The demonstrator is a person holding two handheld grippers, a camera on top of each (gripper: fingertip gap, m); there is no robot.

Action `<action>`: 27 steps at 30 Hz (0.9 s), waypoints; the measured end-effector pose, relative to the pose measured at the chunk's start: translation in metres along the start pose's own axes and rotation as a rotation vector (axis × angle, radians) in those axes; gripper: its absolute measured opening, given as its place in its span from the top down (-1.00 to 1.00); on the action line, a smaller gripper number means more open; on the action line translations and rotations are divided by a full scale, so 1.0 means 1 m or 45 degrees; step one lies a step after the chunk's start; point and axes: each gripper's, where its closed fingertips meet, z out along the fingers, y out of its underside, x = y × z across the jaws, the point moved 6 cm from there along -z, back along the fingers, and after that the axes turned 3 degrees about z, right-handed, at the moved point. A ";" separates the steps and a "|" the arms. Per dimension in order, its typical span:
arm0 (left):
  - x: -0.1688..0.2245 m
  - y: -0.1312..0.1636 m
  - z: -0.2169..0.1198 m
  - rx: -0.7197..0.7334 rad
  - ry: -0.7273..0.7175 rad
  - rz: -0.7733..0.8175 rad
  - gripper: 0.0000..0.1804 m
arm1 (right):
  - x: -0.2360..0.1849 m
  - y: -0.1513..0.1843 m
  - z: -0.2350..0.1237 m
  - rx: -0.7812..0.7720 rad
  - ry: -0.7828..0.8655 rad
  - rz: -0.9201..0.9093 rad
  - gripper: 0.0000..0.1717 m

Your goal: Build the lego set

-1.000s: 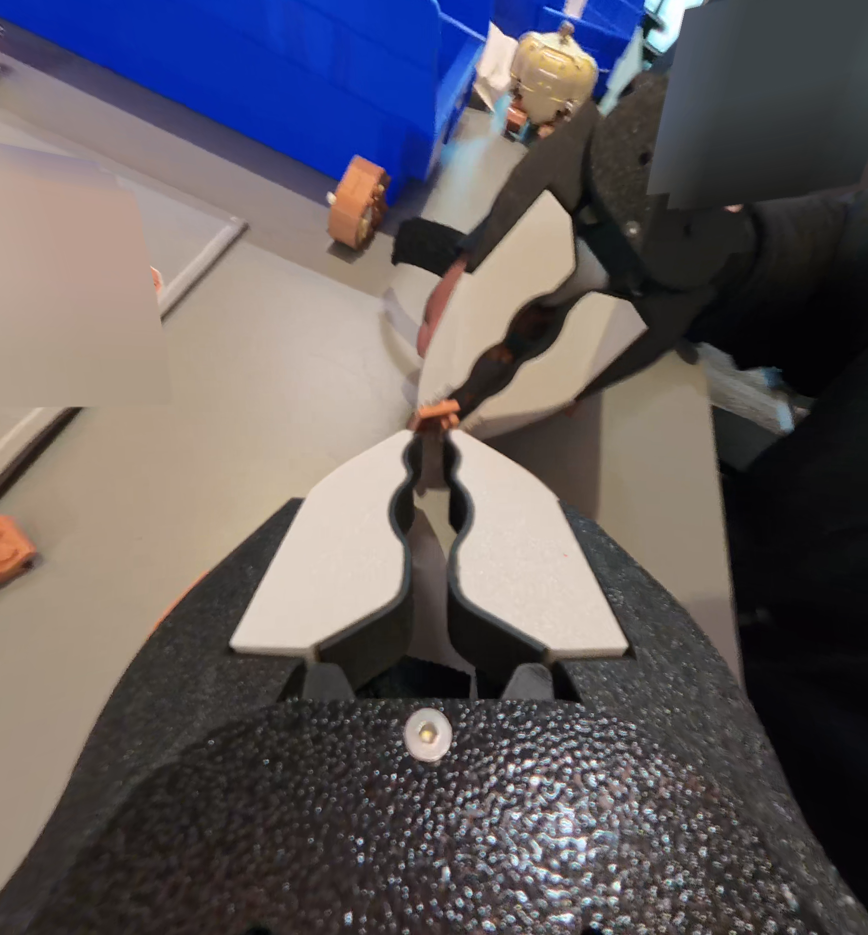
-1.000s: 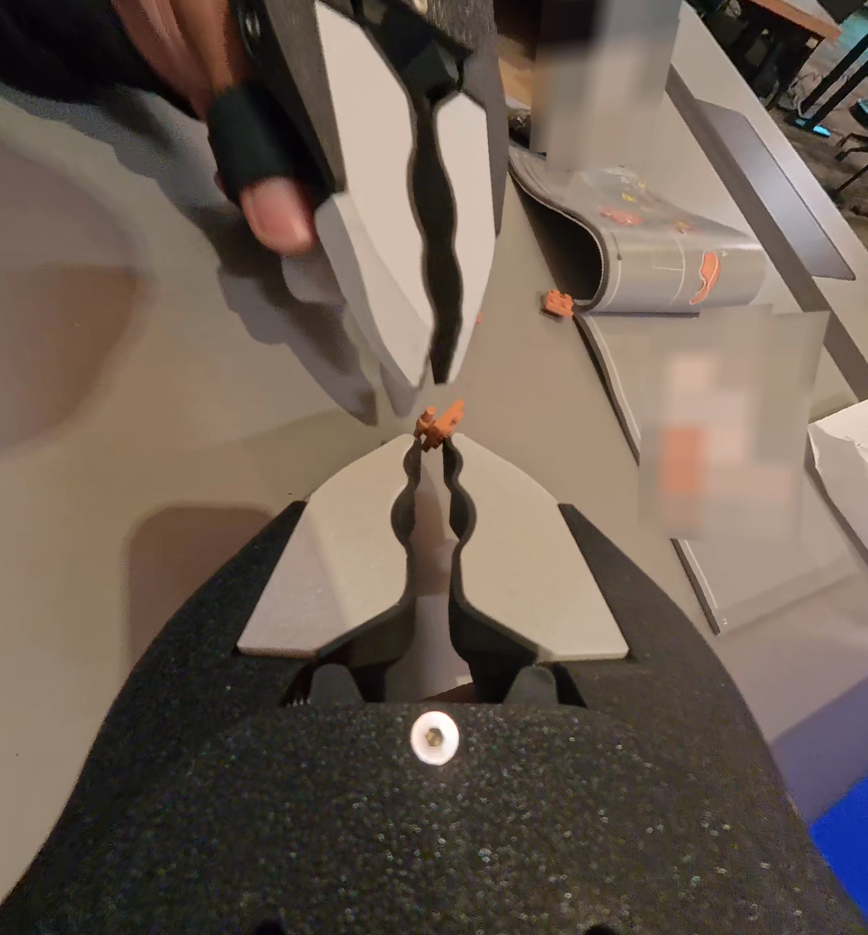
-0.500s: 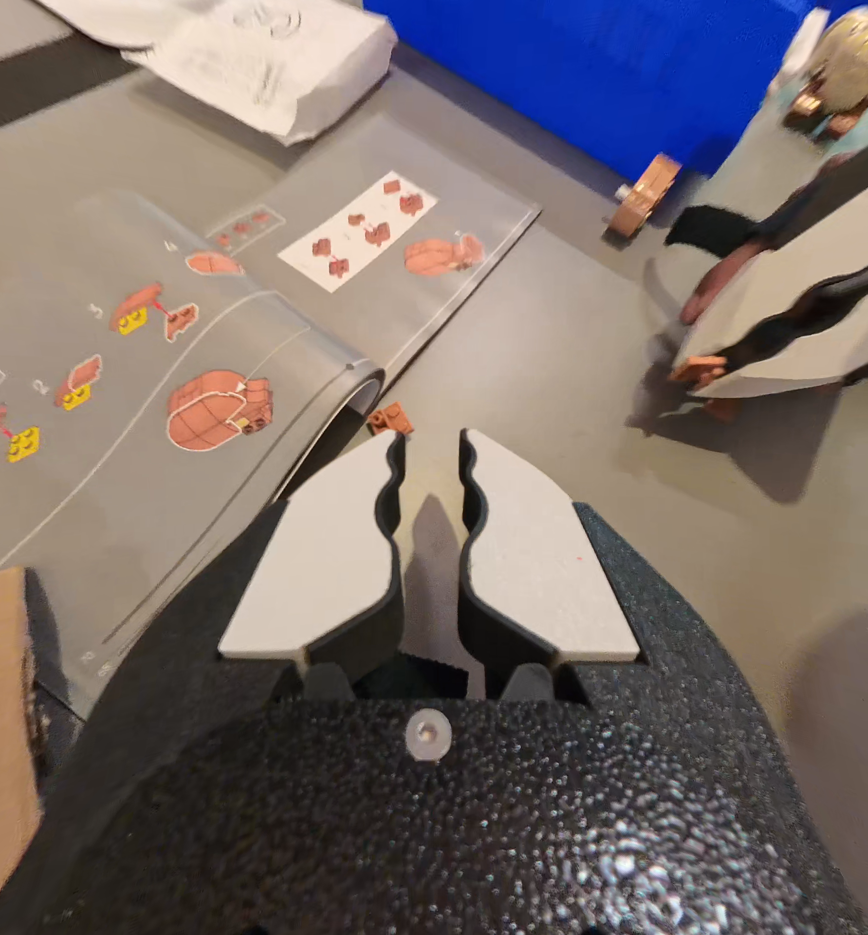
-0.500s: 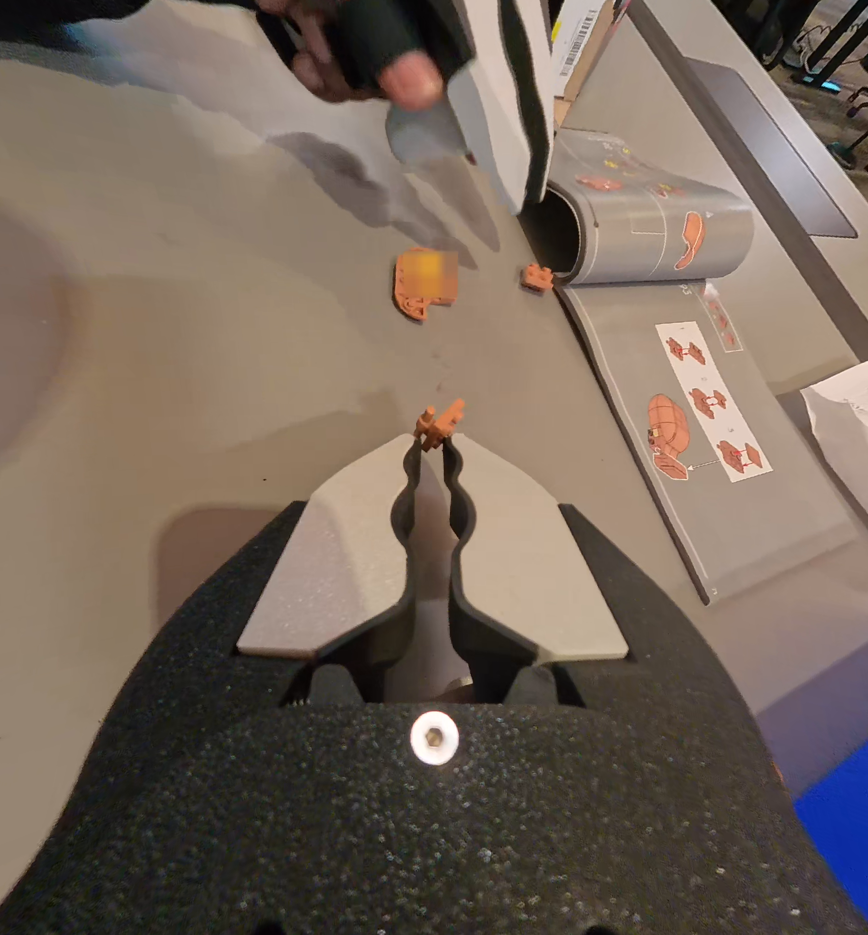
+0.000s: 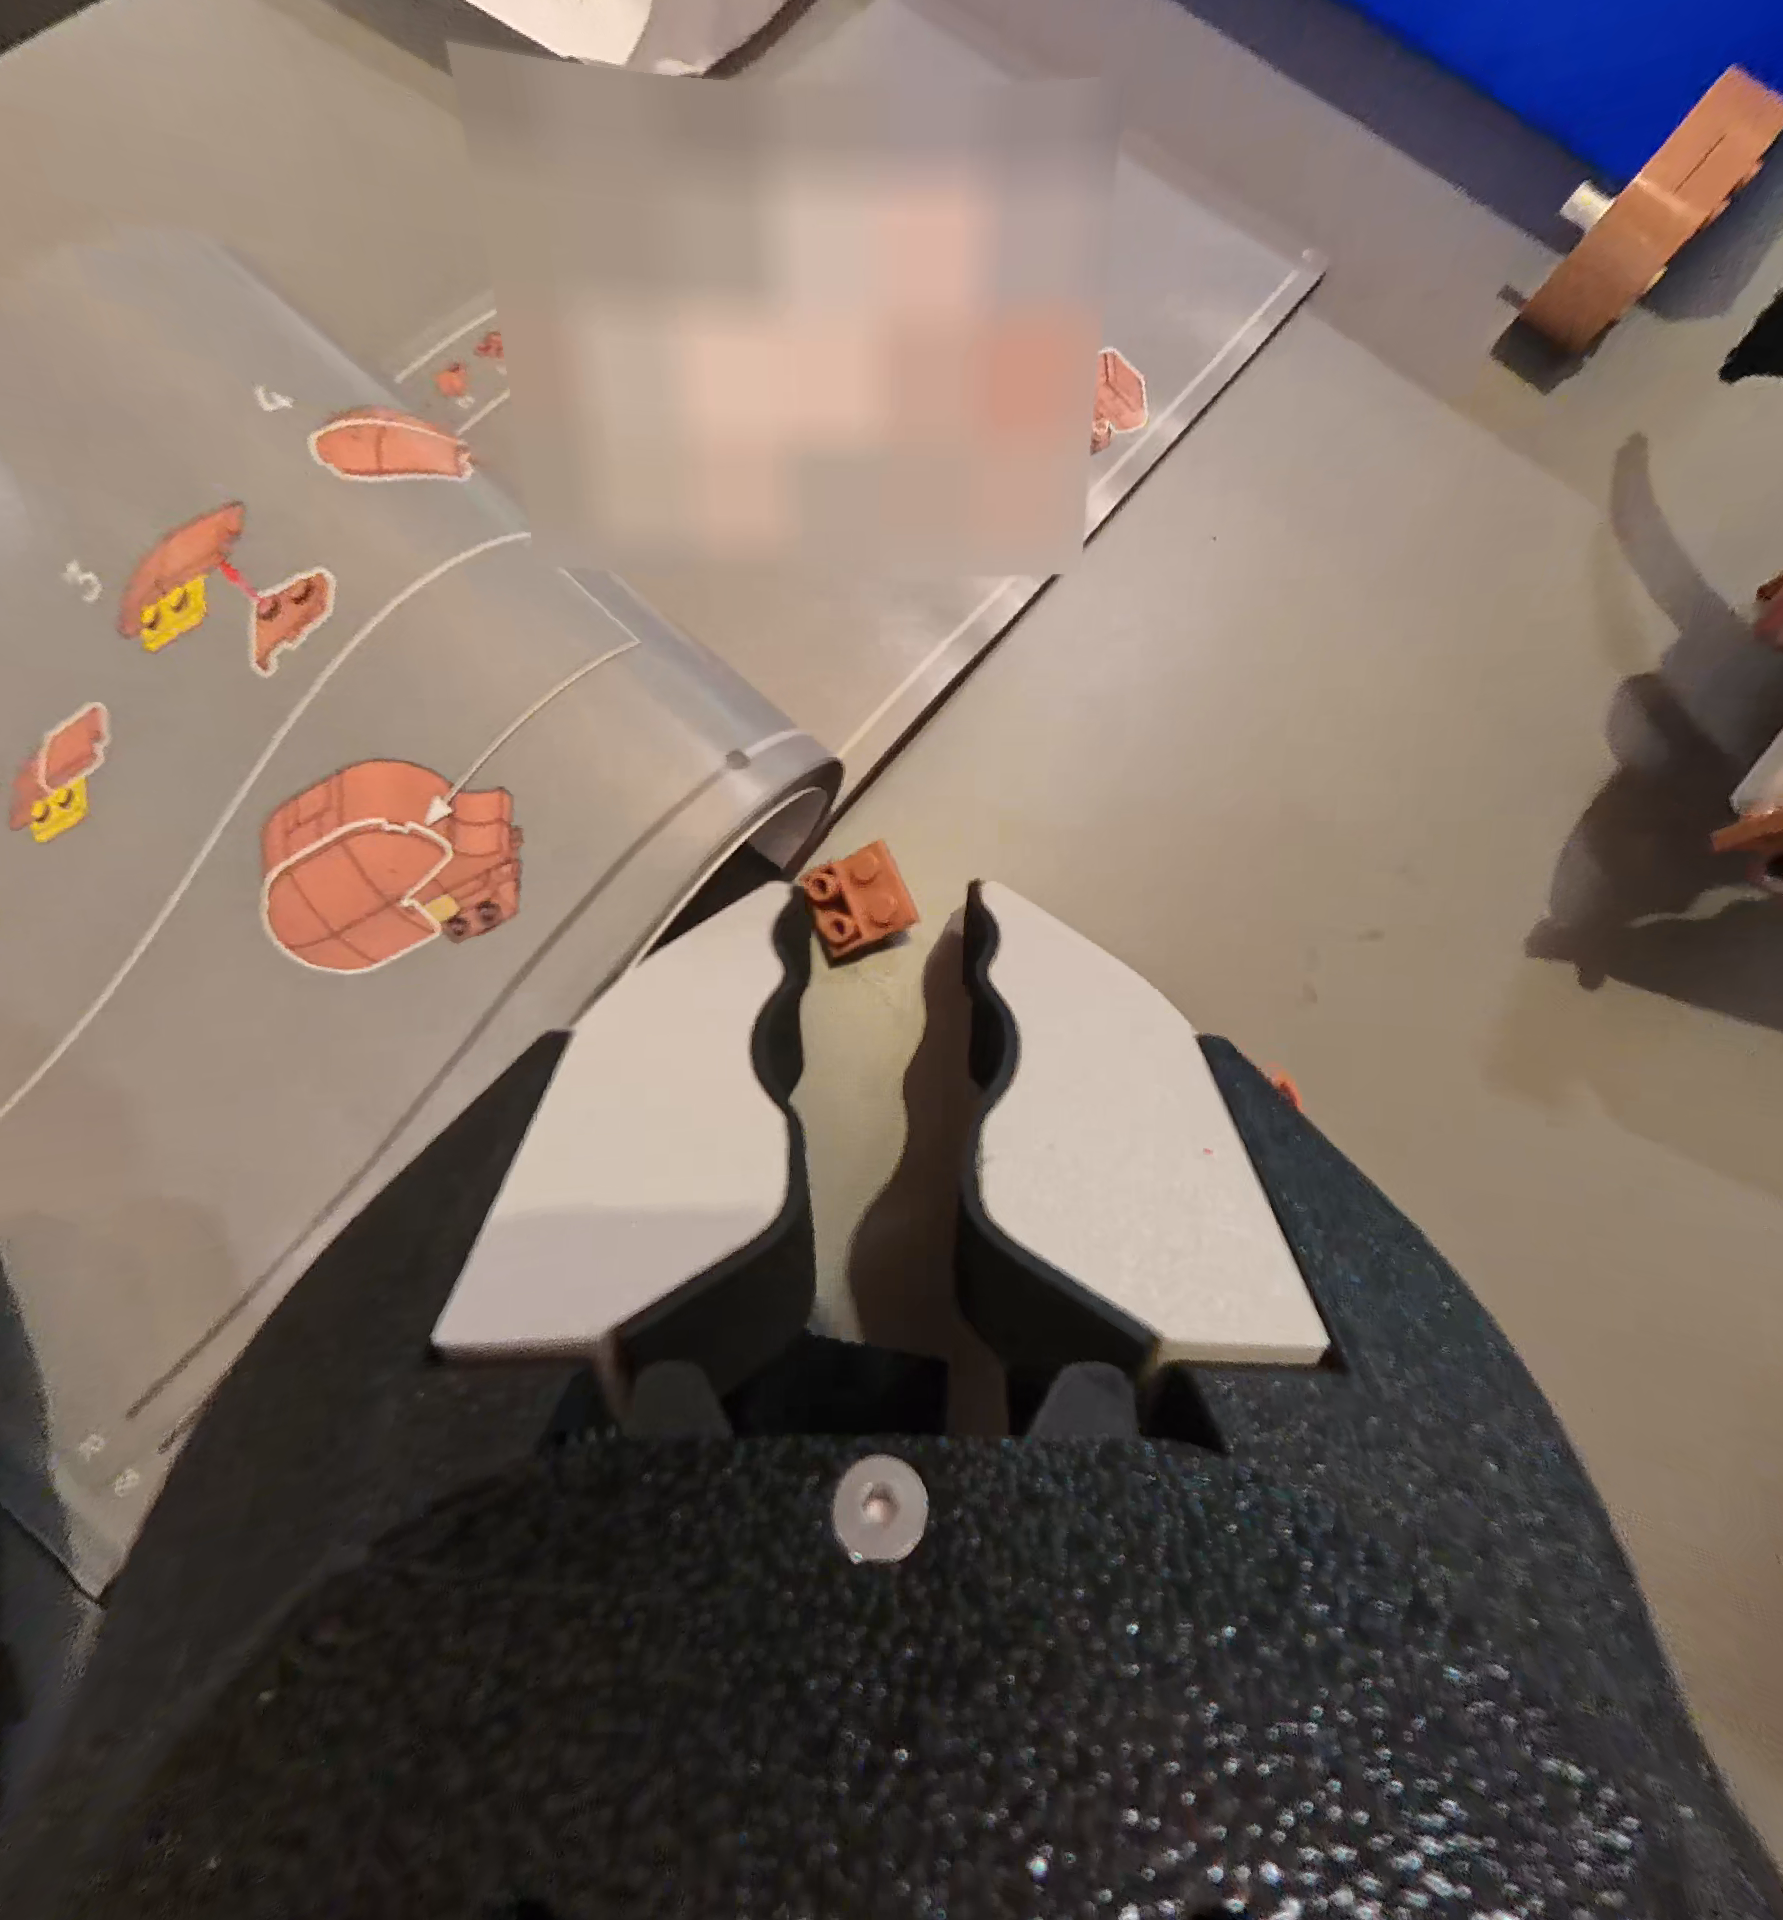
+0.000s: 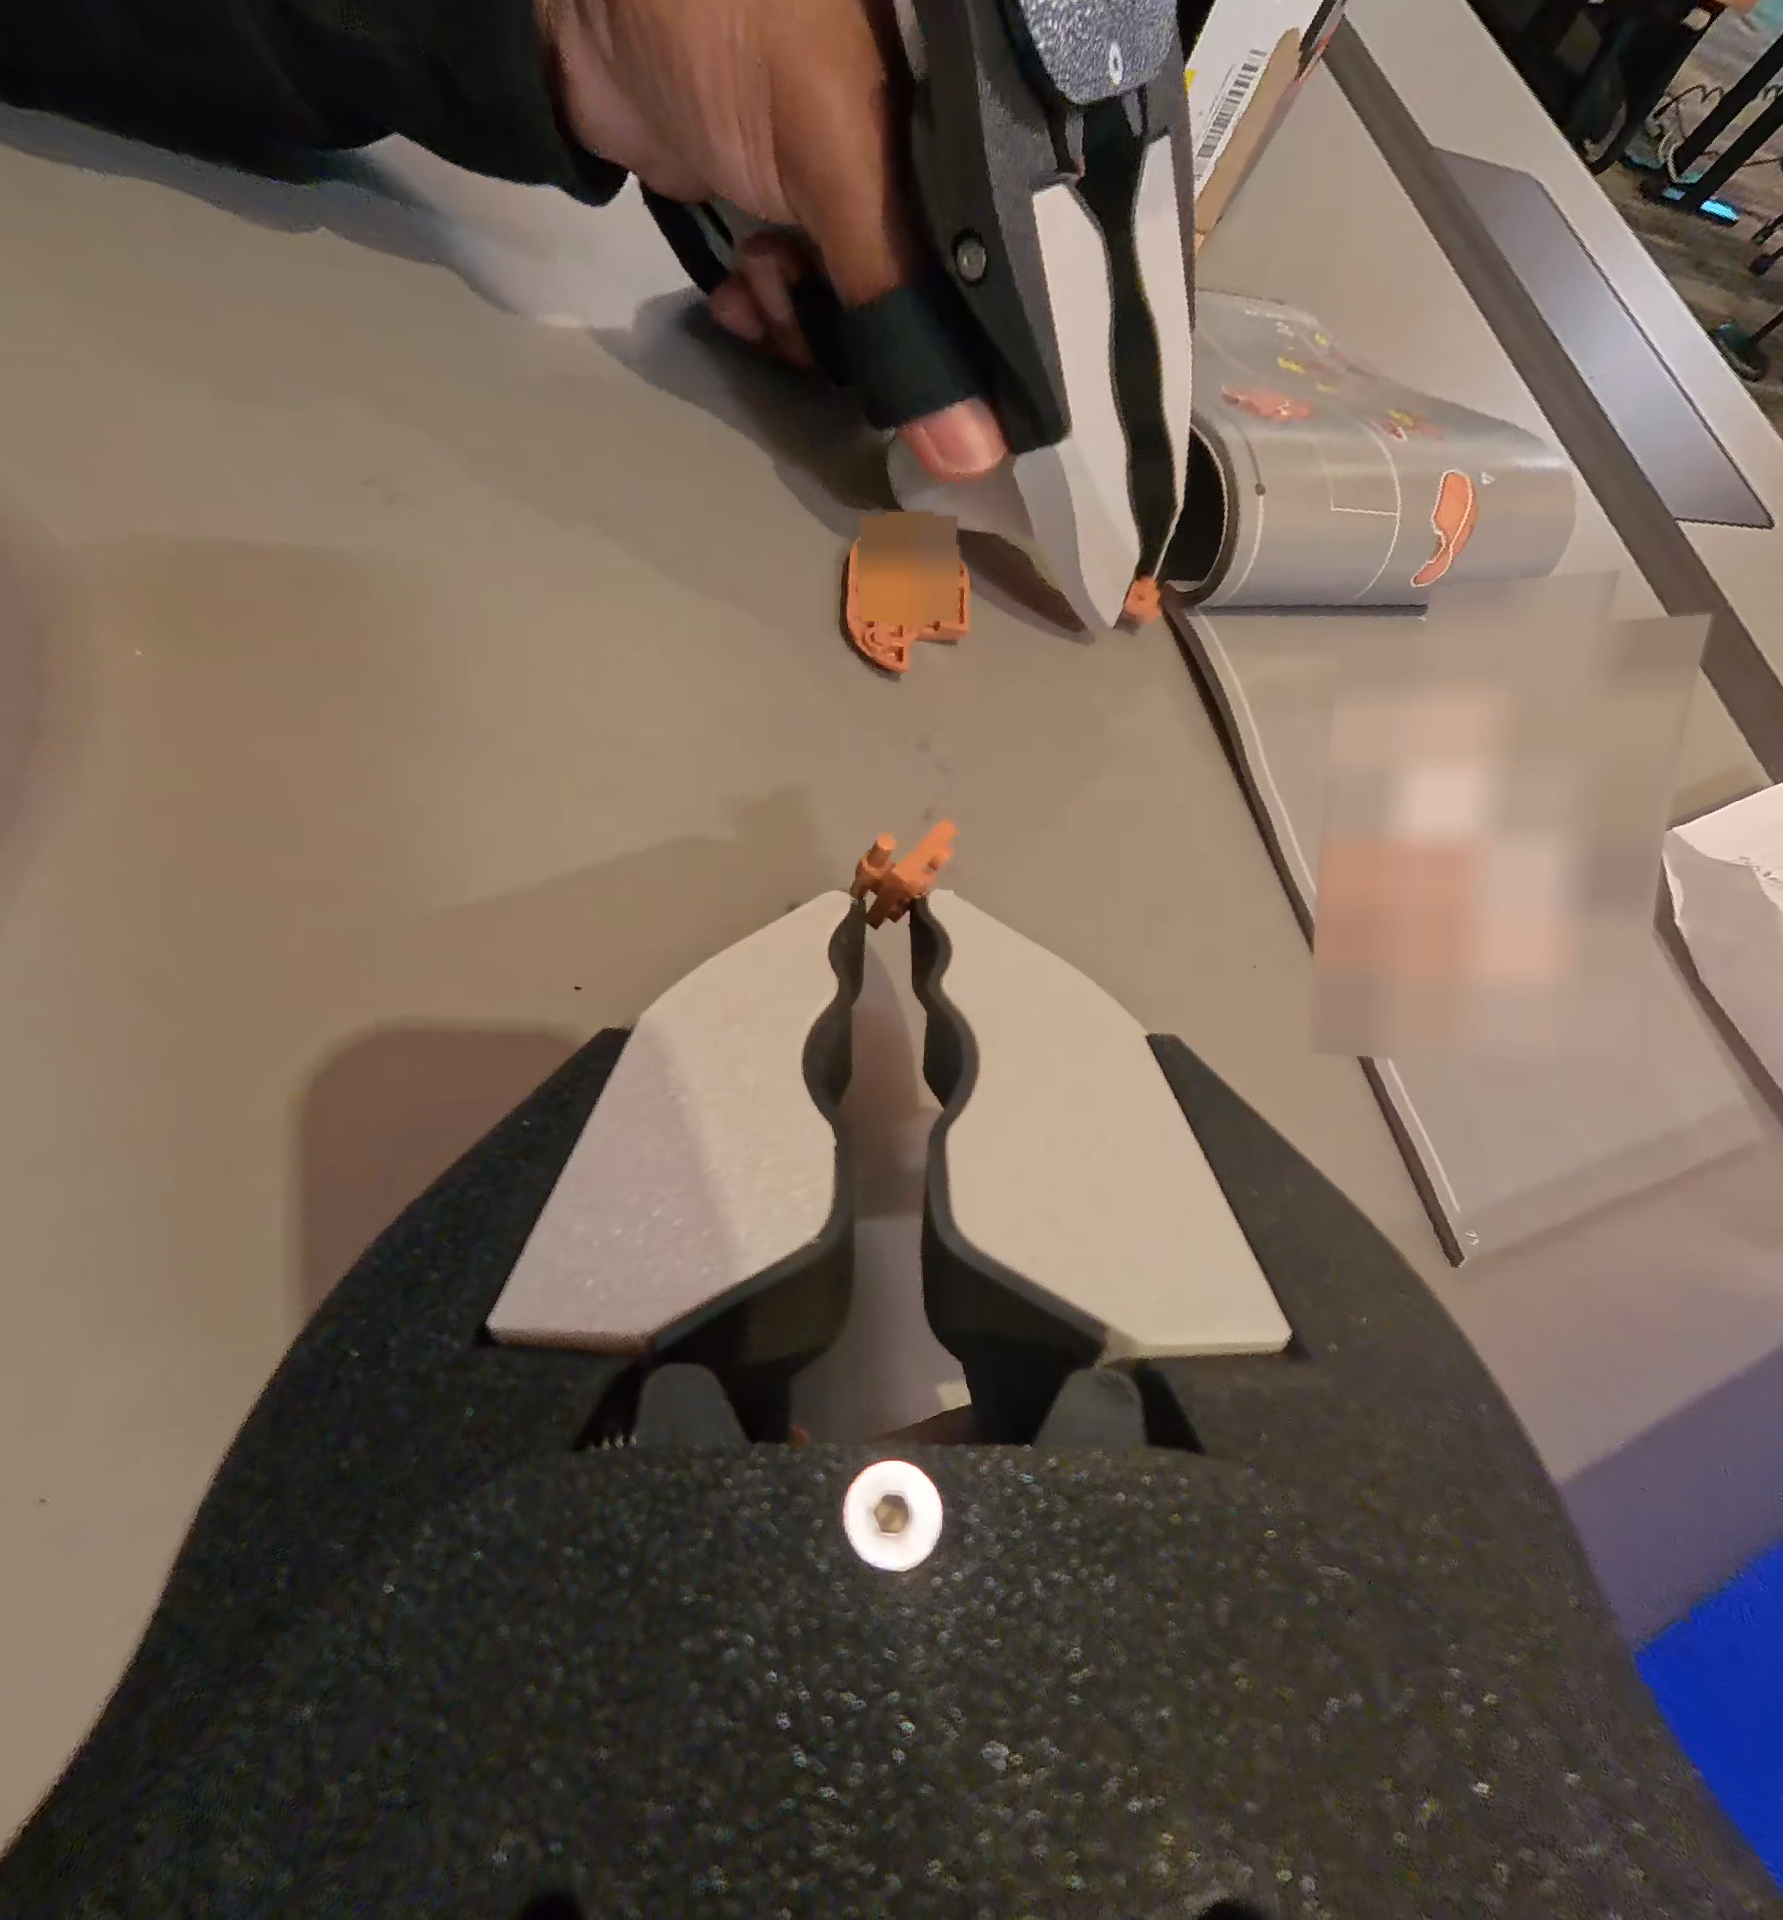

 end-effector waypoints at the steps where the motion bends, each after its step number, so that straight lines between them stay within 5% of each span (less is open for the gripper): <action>1: 0.003 0.000 0.001 -0.003 0.009 0.024 0.79 | 0.000 0.000 0.000 -0.001 0.000 -0.002 0.91; 11: 0.067 -0.025 -0.016 0.157 0.244 0.364 0.80 | -0.002 0.002 -0.004 0.043 -0.022 -0.116 0.91; 21: 0.107 -0.011 -0.014 0.098 0.341 0.653 0.80 | -0.018 0.011 0.000 -0.028 -0.076 -0.364 0.91; 27: 0.107 -0.012 -0.014 0.104 0.555 0.309 0.81 | -0.020 0.013 -0.002 -0.040 -0.048 -0.479 0.91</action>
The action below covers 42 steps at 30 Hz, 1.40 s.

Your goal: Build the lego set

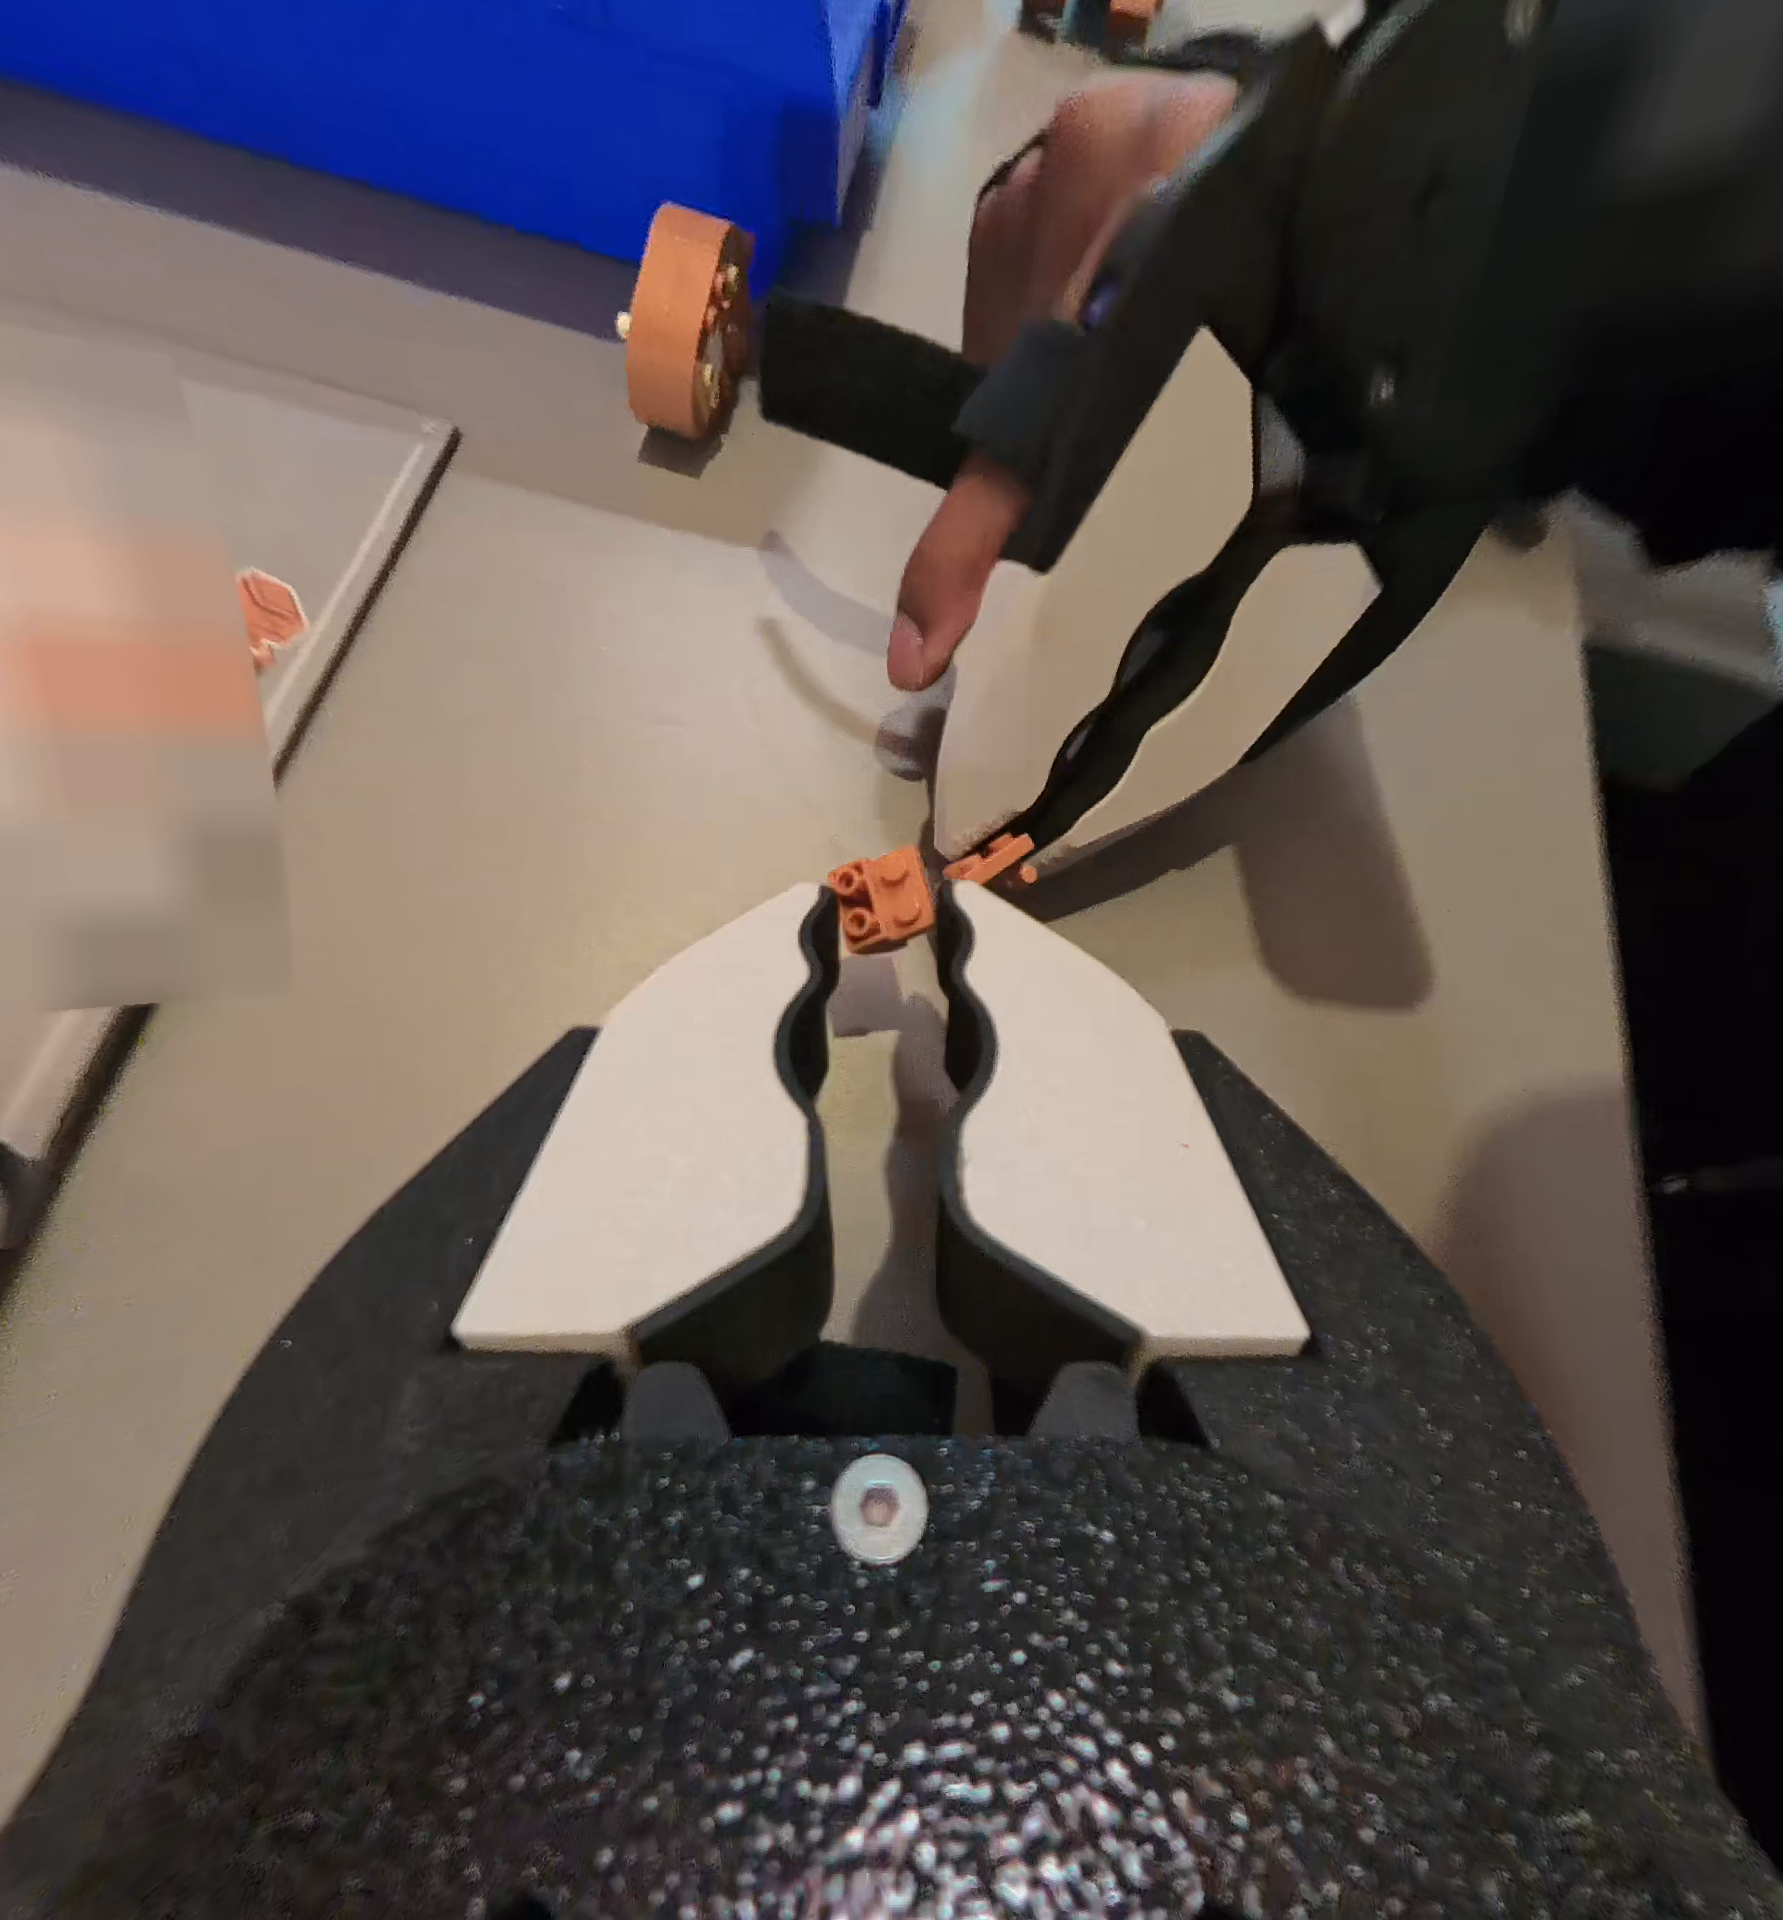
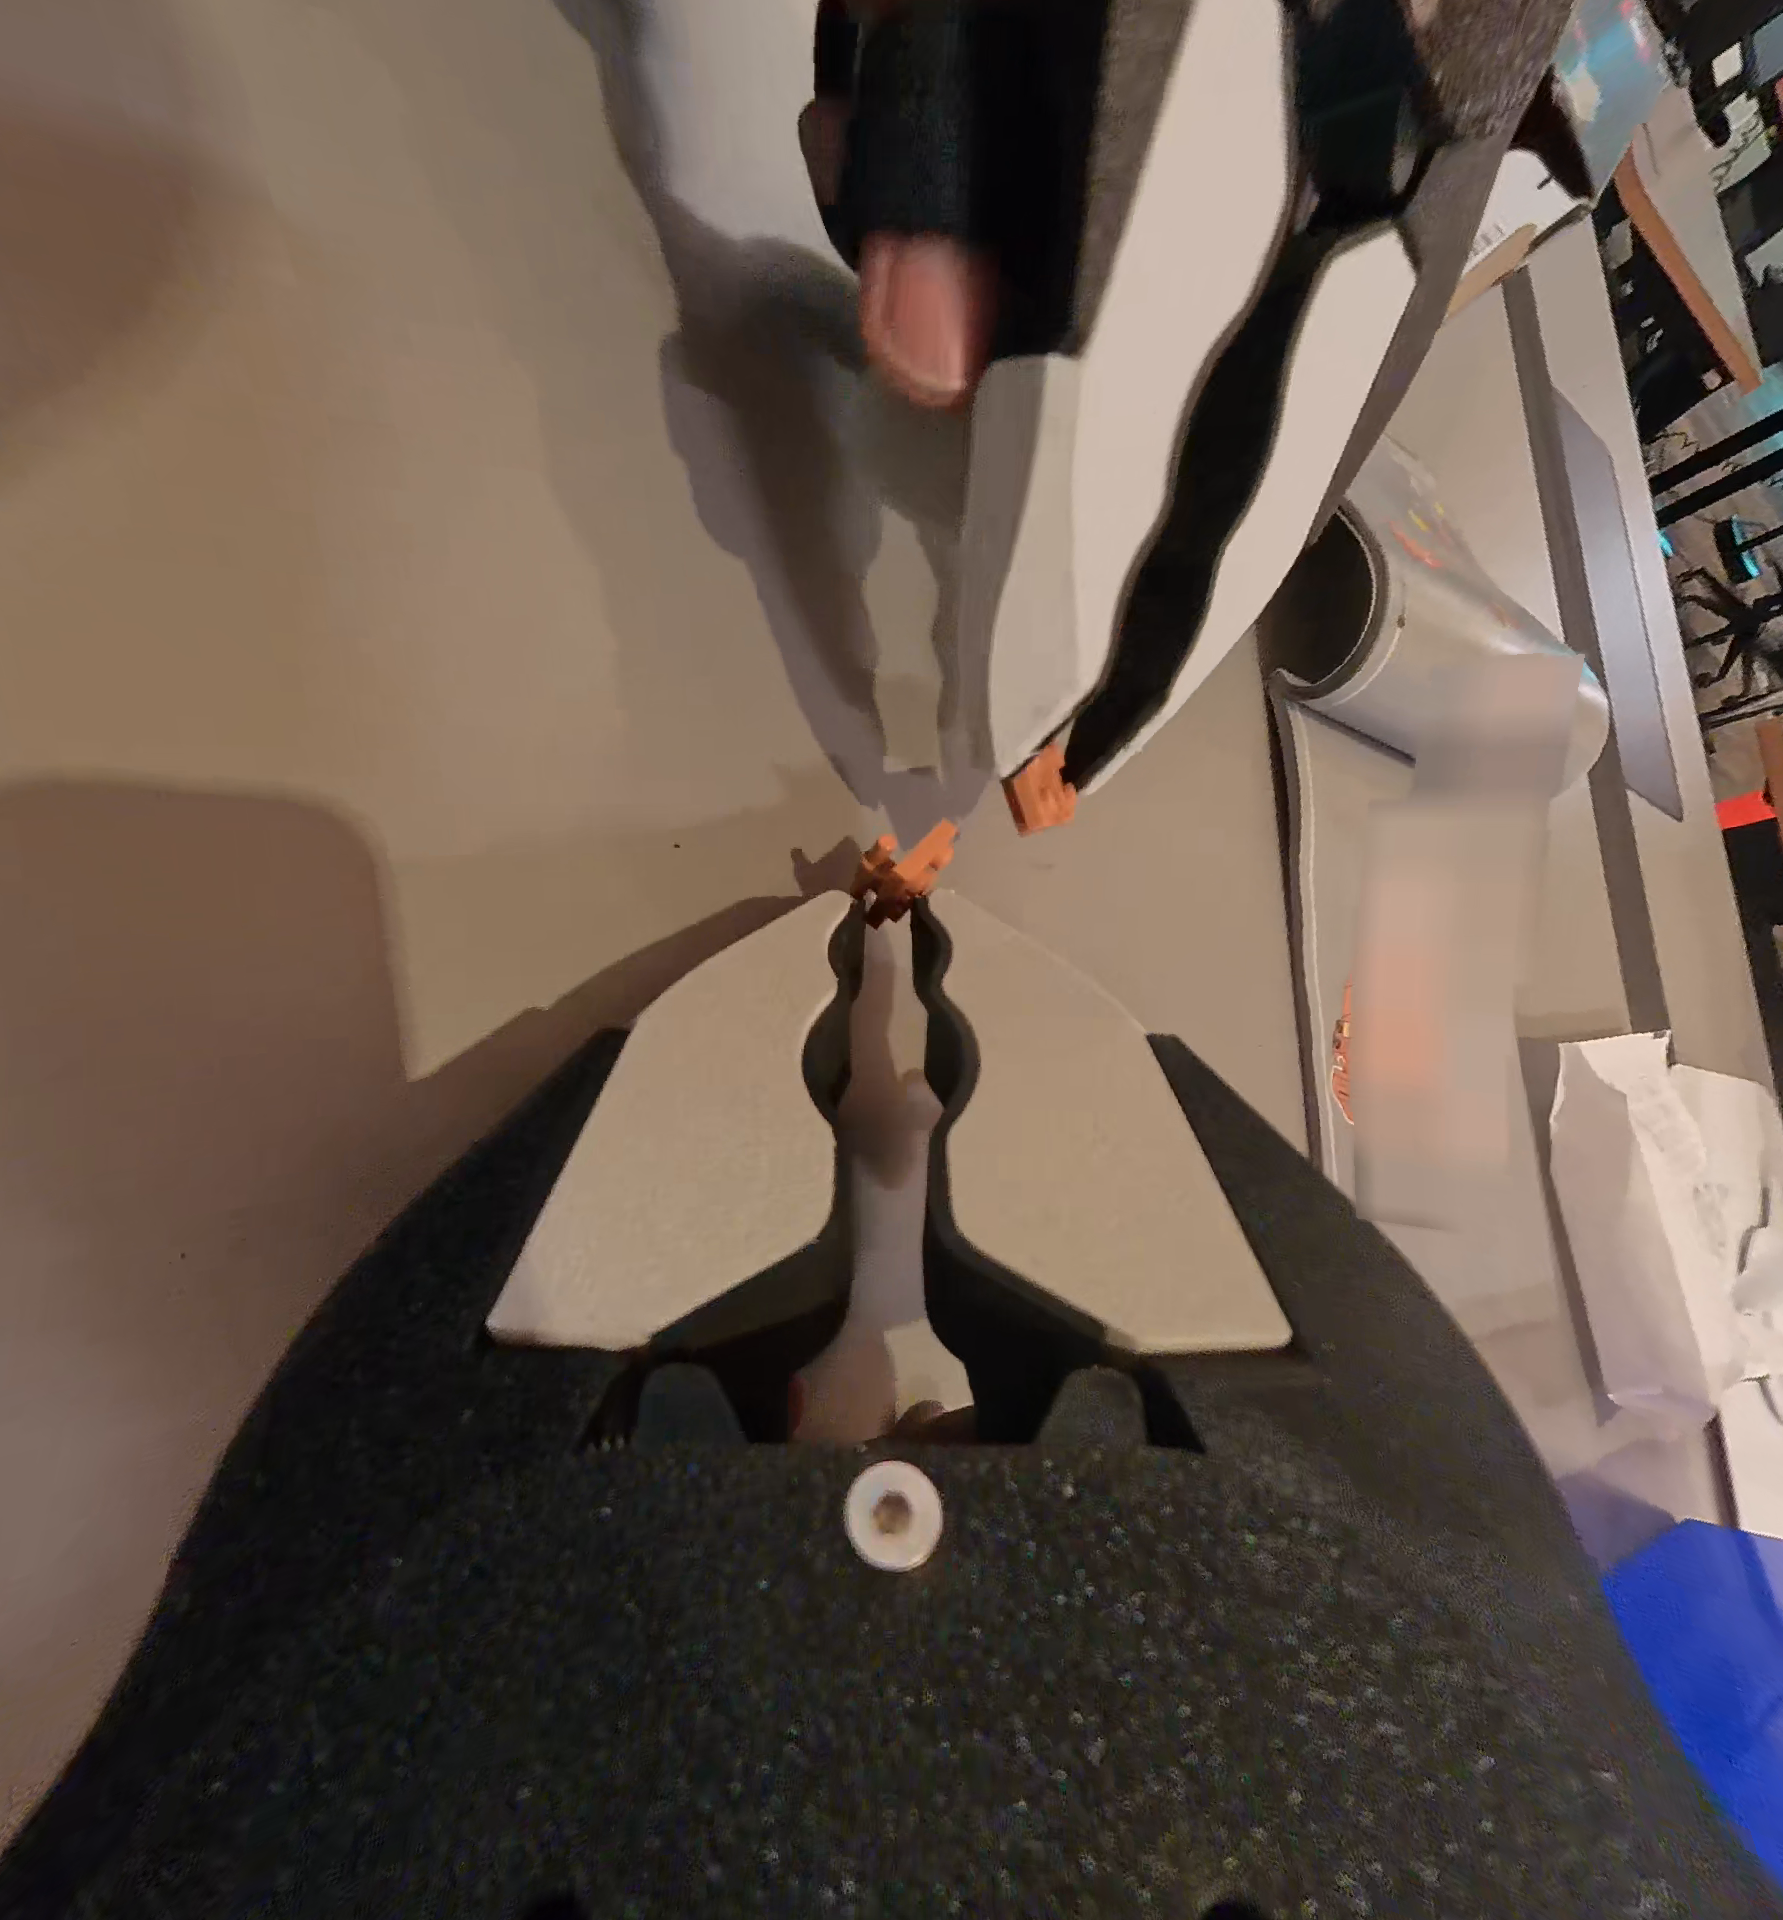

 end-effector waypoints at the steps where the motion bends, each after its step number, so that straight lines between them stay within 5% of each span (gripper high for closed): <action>1: -0.001 0.000 -0.001 0.023 0.035 -0.078 0.81 | 0.000 0.000 0.000 0.000 0.005 -0.012 0.90; 11: -0.009 0.000 -0.006 0.274 0.438 -0.651 0.81 | 0.013 -0.013 -0.014 0.151 0.152 -0.015 0.77; 22: 0.004 0.001 0.002 0.112 0.344 -0.425 0.81 | 0.008 -0.019 -0.007 0.167 0.190 -0.077 0.94; 35: -0.004 -0.013 -0.021 0.490 0.241 -0.058 0.72 | 0.041 -0.026 -0.031 0.595 0.024 0.629 0.95; 42: 0.006 -0.023 -0.025 0.653 0.204 0.068 0.79 | 0.043 -0.030 -0.031 0.726 -0.034 0.735 0.95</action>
